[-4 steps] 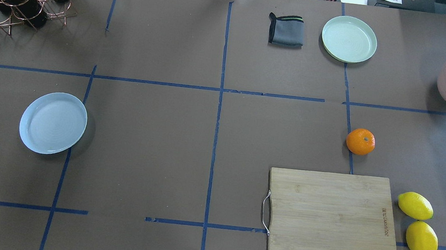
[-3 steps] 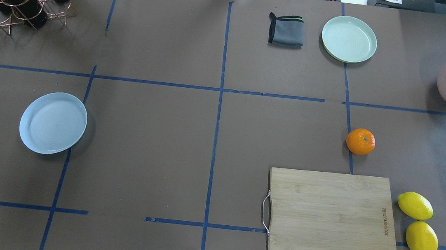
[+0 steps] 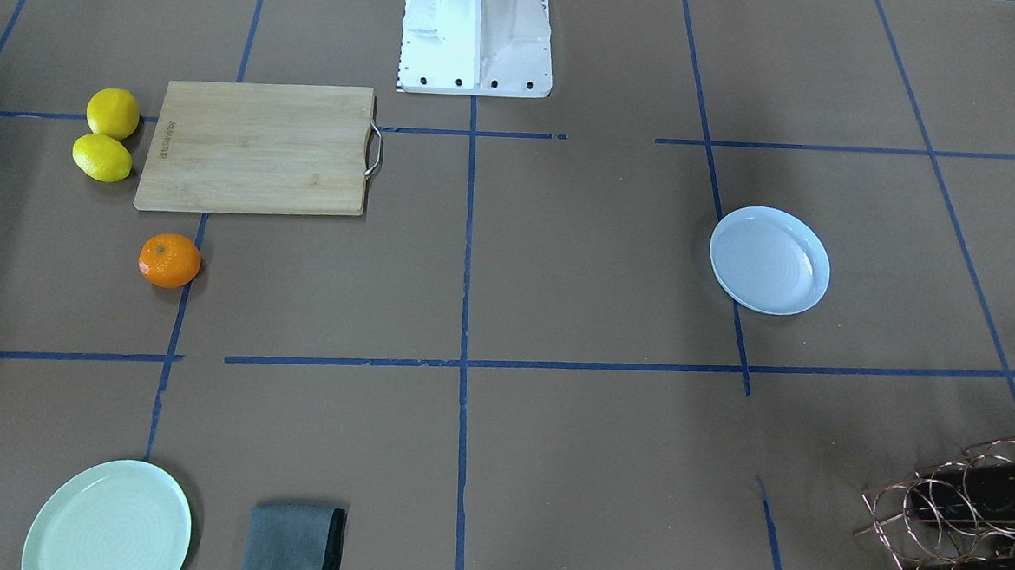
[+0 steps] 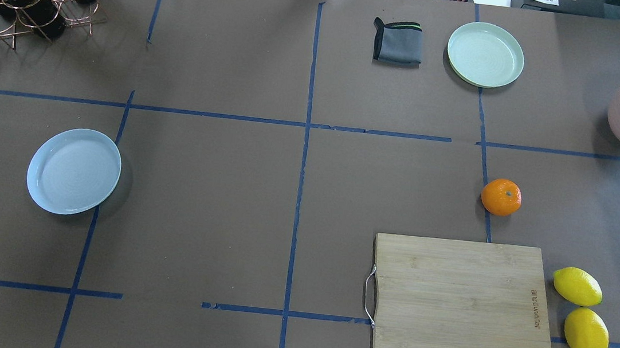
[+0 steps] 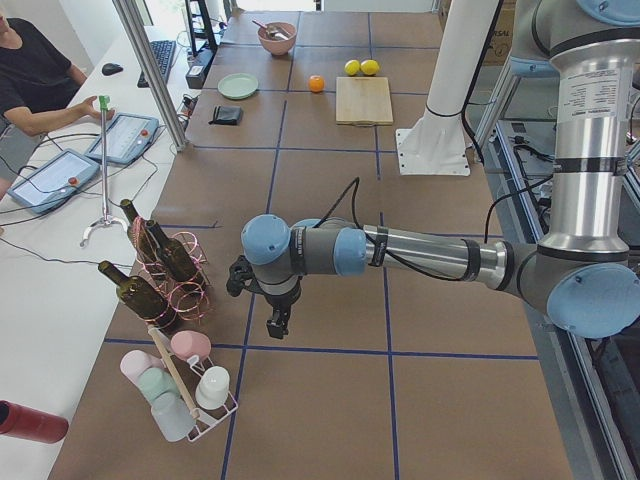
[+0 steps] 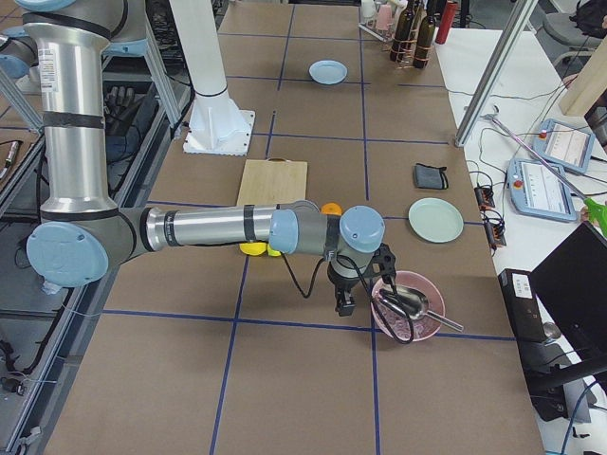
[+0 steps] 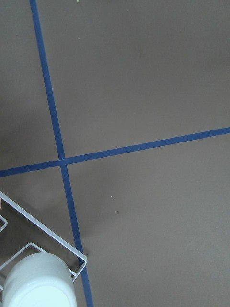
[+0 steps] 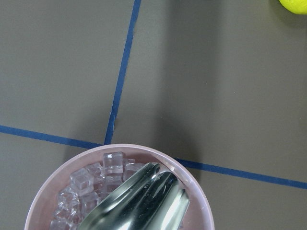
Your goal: Pick orange to plate
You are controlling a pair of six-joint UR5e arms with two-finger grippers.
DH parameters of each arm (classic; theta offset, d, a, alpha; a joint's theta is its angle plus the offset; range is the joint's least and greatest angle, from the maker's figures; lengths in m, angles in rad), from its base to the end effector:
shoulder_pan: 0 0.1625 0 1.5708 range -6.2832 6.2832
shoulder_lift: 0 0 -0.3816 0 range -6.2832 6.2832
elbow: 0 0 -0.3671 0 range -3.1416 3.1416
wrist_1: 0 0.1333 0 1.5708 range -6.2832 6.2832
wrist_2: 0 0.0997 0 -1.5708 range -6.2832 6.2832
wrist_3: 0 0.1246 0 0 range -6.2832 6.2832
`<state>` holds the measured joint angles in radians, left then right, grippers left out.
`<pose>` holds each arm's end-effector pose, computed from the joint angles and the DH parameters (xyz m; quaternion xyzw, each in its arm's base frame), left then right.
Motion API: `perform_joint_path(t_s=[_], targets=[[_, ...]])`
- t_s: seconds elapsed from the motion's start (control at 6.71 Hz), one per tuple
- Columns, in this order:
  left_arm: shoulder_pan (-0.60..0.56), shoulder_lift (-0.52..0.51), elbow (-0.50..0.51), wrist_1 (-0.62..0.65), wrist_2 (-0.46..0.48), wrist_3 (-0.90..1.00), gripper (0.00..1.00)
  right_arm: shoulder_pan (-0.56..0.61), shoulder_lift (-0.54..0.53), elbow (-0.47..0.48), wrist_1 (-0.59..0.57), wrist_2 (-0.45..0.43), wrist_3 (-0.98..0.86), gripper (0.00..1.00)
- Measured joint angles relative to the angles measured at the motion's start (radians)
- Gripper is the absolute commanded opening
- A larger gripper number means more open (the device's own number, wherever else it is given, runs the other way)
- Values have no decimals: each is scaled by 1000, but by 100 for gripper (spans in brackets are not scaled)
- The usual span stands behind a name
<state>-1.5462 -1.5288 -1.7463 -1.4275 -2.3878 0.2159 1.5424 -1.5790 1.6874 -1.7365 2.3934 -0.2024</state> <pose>-0.0315 -0.4476 0.5811 0.0335 0.3958 0.1082 0.9113 0.0290 -0.4575 0.5947 0.0086 -0.4004 -0.0941 0.9115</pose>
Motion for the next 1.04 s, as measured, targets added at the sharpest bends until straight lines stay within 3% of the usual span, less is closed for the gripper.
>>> perform_joint_path(t_s=[0.6, 1.04], targets=[[4, -1, -16, -54, -9, 2, 100, -2, 5, 3, 0, 3, 4, 100], [170, 0, 0, -268, -22, -104, 100, -13, 11, 2, 27, 2, 3, 100]])
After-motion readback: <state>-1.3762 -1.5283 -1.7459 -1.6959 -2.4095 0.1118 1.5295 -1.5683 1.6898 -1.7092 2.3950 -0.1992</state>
